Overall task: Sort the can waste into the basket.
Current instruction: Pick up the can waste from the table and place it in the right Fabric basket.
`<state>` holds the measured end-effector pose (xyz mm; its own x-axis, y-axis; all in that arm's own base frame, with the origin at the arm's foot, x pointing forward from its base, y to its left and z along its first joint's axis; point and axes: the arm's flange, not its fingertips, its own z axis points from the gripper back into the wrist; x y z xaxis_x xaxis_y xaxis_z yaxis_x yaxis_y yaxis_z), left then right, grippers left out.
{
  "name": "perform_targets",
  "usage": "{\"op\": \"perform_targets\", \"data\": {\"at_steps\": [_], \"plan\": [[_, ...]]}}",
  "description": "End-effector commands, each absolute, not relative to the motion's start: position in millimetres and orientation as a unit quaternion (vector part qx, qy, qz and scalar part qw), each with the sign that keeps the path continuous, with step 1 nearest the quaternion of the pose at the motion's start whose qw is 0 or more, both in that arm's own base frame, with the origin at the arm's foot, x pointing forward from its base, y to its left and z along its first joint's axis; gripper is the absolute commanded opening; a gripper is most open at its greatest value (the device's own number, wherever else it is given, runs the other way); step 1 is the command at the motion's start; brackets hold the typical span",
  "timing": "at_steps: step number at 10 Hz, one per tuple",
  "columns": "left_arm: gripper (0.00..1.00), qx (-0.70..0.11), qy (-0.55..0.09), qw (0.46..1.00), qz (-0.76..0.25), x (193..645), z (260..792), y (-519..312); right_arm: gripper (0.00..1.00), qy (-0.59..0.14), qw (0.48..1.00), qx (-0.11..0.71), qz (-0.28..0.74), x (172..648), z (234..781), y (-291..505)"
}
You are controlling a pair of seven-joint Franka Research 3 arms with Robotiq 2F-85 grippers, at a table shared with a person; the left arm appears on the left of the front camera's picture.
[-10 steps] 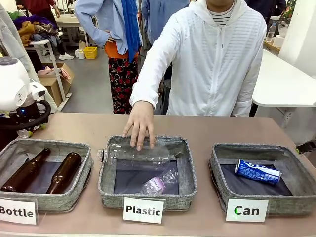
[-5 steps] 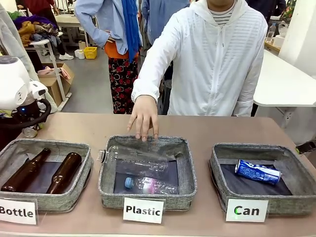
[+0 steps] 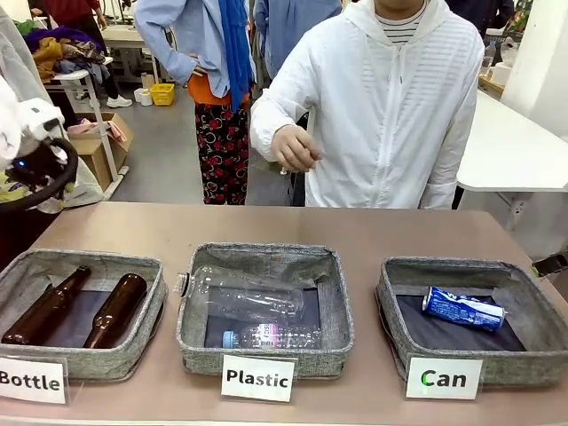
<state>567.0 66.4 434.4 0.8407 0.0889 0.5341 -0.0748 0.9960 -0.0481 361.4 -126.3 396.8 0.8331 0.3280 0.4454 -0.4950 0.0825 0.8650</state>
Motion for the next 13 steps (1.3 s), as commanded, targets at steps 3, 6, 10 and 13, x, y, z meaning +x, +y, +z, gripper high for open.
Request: {"op": "perform_targets", "data": {"at_steps": [3, 6, 10, 13], "plan": [[0.0, -0.195, -0.273, 0.904, -0.267, 432.6, 478.7, 57.2, 1.0, -0.075, 0.726, 0.621, 0.286, 360.5, 398.6, -127.4], [0.0, -0.237, -0.24, 0.809, -0.481, 363.7, 470.4, 61.9, 1.0, -0.075, 0.726, 0.621, 0.286, 360.5, 398.6, -127.4], [0.0, -0.254, -0.245, 0.822, -0.447, 348.1, 462.3, 48.7, 1.0, -0.075, 0.726, 0.621, 0.286, 360.5, 398.6, -127.4], [0.35, -0.253, -0.242, 0.815, -0.463, 342.9, 460.5, 54.3, 1.0, -0.068, 0.732, 0.617, 0.281, 361.2, 396.7, -126.5]]}}
